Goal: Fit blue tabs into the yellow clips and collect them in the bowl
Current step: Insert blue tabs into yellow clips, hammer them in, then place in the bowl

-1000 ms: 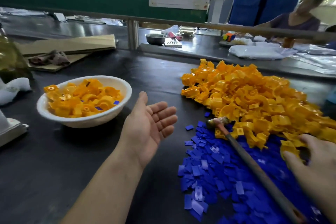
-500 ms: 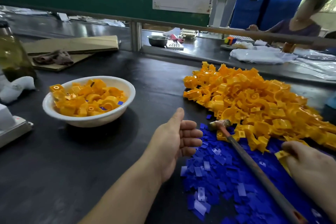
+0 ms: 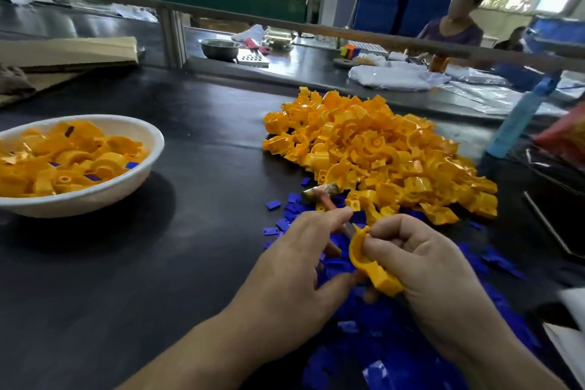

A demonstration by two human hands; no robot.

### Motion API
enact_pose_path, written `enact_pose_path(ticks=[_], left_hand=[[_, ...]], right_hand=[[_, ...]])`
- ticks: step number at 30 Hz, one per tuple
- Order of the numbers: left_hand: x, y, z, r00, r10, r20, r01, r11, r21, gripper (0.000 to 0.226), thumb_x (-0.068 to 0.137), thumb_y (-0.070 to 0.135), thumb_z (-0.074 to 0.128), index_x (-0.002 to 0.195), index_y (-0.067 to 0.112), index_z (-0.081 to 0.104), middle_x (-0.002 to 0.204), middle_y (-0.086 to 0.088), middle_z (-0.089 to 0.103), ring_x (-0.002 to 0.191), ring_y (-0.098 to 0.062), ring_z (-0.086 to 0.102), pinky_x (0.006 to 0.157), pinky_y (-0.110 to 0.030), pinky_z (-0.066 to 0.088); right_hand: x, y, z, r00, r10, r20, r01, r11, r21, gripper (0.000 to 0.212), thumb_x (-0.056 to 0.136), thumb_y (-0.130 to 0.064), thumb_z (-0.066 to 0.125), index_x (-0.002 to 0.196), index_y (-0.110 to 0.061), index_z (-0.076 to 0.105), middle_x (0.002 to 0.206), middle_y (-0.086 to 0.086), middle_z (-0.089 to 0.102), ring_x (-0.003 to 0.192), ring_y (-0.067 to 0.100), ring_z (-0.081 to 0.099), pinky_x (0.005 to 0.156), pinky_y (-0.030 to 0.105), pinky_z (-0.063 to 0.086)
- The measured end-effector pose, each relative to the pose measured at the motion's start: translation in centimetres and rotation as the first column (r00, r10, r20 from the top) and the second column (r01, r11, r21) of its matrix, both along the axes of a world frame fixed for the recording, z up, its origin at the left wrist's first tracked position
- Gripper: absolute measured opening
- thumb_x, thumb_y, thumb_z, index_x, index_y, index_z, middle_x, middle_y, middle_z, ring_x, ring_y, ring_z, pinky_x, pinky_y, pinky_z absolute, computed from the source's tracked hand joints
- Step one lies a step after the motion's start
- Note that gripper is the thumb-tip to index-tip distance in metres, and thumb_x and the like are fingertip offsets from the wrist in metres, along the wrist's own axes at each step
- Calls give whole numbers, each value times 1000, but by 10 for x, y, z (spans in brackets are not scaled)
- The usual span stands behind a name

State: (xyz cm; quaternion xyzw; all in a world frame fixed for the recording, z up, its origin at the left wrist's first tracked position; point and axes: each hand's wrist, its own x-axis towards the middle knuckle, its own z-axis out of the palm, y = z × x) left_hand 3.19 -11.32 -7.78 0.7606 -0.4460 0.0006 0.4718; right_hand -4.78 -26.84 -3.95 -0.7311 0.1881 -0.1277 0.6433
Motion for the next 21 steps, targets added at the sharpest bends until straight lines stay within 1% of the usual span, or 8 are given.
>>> enact_pose_path(ticks=[3, 8, 11, 12, 14, 16, 18, 21], left_hand=[[-1, 0, -1, 999, -2, 44, 3, 1000, -27, 72, 83, 42, 66, 141, 54, 26, 128, 34, 38, 113, 11, 49, 89, -8, 43], [-4, -1, 2, 958, 8, 288, 1, 1000, -31, 51, 81, 45, 64, 130, 44, 49, 142, 19, 38, 129, -5, 46, 98, -21, 45], [-3, -3, 2, 932, 41, 361, 2, 993, -119, 25, 85, 36, 64, 108, 26, 66, 126, 9, 55, 120, -10, 53, 97, -23, 45], [-2, -3, 1, 937, 55, 345, -6, 990, -142, 18, 87, 33, 63, 101, 22, 67, 117, 8, 60, 116, -10, 56, 96, -22, 45], [-1, -2, 3, 977, 121, 176, -95, 984, -152, 9, 90, 38, 60, 91, 30, 65, 98, 15, 63, 101, -5, 60, 85, -18, 47], [3, 0, 6, 968, 187, -166, -208, 971, -119, 10, 89, 45, 62, 86, 36, 62, 83, 15, 66, 79, -2, 63, 68, -16, 50], [10, 1, 5, 852, 162, -497, -256, 958, -128, 17, 79, 50, 70, 89, 37, 64, 79, 13, 70, 72, -4, 67, 59, -18, 54], [20, -1, 0, 711, 86, -698, -296, 937, -186, 46, 62, 48, 74, 104, 32, 63, 86, 11, 75, 77, -8, 74, 59, -20, 56]], right_hand=[[-2, 4, -1, 1000, 10, 18, -9, 1000, -27, 10, 84, -15, 65, 79, -23, 68, 77, 7, 70, 63, 29, 69, 51, 33, 55], [-6, 8, 0, 997, 73, -2, -73, 997, -7, 20, 91, -30, 53, 86, -25, 72, 78, 7, 71, 67, 24, 69, 55, 32, 55], [-6, 9, 6, 983, 167, -80, -168, 986, -7, 27, 95, -35, 46, 89, -26, 71, 74, 8, 71, 64, 25, 69, 54, 32, 55], [-7, 6, 6, 981, 153, -115, -166, 980, -113, 27, 95, -39, 44, 90, -31, 70, 73, 2, 71, 61, 18, 69, 52, 27, 54], [-10, -12, 4, 989, -6, -150, -77, 836, -543, 22, 89, -50, 40, 93, -46, 61, 78, -14, 67, 67, 1, 63, 48, 16, 45], [-13, -31, 5, 953, -221, -207, -73, 499, -864, 27, 86, -56, 39, 111, -52, 50, 101, -24, 55, 81, -2, 54, 57, 16, 38], [-14, -47, 0, 848, -367, -383, -237, 384, -892, 48, 87, -64, 36, 132, -49, 30, 121, -13, 49, 97, 9, 54, 63, 25, 41], [-11, -50, -14, 782, -328, -529, -426, 338, -839, 51, 86, -70, 29, 133, -51, 21, 125, -9, 54, 107, 17, 57, 70, 31, 48]])
